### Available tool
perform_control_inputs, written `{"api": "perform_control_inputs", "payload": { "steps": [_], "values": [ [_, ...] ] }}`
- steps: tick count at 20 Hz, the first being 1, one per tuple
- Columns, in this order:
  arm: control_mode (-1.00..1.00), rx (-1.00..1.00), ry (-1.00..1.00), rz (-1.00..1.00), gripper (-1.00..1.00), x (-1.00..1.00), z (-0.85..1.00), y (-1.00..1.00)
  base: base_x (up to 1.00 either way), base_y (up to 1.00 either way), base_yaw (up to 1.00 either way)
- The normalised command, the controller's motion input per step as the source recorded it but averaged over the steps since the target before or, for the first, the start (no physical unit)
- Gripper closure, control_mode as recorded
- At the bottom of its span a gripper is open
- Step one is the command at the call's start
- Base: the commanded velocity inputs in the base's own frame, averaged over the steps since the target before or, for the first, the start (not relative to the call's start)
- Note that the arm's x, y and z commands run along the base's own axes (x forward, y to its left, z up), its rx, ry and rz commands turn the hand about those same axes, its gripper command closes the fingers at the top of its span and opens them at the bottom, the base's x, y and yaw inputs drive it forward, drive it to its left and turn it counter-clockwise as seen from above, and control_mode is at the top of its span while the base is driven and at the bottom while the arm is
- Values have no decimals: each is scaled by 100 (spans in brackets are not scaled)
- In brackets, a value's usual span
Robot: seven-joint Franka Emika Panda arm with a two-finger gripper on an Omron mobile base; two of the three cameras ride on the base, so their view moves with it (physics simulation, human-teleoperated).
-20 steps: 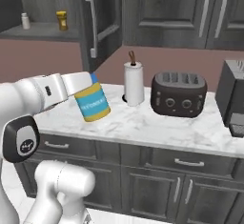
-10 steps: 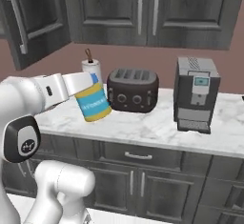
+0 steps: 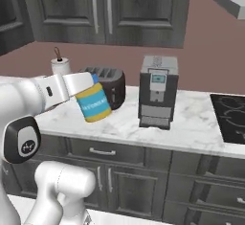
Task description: Collect the turmeric, mayonnaise, and shaker from the cabinet and place them next to the stove.
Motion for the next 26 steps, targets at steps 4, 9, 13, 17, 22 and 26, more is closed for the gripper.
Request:
{"api": "perform_control_inputs", "payload": {
  "steps": [4,9,13,17,22,26],
  "values": [
    [100,0,0,0,100,0,0,0,16,-72,0],
    [100,0,0,0,100,0,0,0,20,-70,0],
    [100,0,0,0,100,0,0,0,20,-69,0],
    [100,0,0,0,100,0,0,0,21,-70,0],
    [100,0,0,0,100,0,0,0,32,-69,0],
    [100,0,0,0,100,0,0,0,44,-63,0]
  ]
}}
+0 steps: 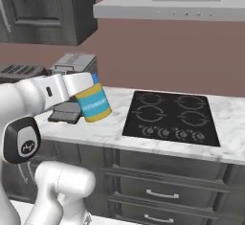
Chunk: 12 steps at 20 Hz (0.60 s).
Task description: Collect the turmeric, mayonnaise, and shaker from the cabinet and place them next to the stove.
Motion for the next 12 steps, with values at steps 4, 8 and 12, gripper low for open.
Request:
{"api": "perform_control_inputs", "payload": {
  "steps": [4,8,12],
  "values": [
    [100,0,0,0,100,0,0,0,50,-54,0],
    [100,0,0,0,100,0,0,0,49,-54,0],
    [100,0,0,0,100,0,0,0,40,-65,0]
  ]
}}
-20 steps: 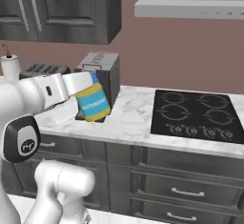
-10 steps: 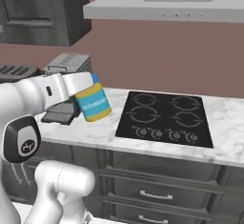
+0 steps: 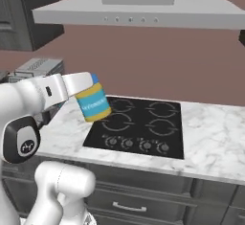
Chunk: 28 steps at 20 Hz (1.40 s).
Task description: Collect the turmeric, mayonnaise, and shaker from the cabinet and place them next to the stove.
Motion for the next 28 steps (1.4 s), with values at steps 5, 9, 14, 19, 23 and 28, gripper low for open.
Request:
{"api": "perform_control_inputs", "payload": {
  "steps": [5,9,14,19,23,28],
  "values": [
    [100,0,0,0,100,0,0,0,49,-60,1],
    [100,0,0,0,100,0,0,0,56,-53,4],
    [100,0,0,0,100,0,0,0,56,-44,7],
    [-100,8,0,9,100,40,-20,-21,24,-13,5],
    [-100,15,0,17,100,71,-45,-49,0,0,0],
    [-100,13,0,19,100,70,-54,-49,0,0,0]
  ]
}}
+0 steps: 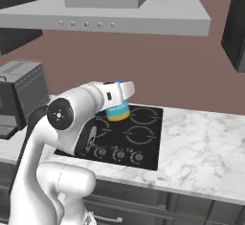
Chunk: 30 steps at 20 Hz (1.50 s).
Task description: Collect the turmeric, mayonnaise, and shaker from the cabinet and place them next to the stove.
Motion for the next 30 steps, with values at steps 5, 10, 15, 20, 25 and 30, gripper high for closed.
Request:
{"api": "perform_control_inputs", "payload": {
  "steps": [5,10,15,20,25,30],
  "values": [
    [-100,6,0,16,100,52,-47,-37,0,0,0],
    [-100,0,0,8,100,34,-26,-17,0,0,0],
    [-100,0,0,6,100,27,-16,-30,0,0,0],
    [-100,2,0,9,100,45,-22,-59,0,0,0],
    [-100,5,2,18,100,56,-38,-62,0,0,0],
    [-100,4,2,18,100,46,-44,-47,0,0,0]
  ]
}}
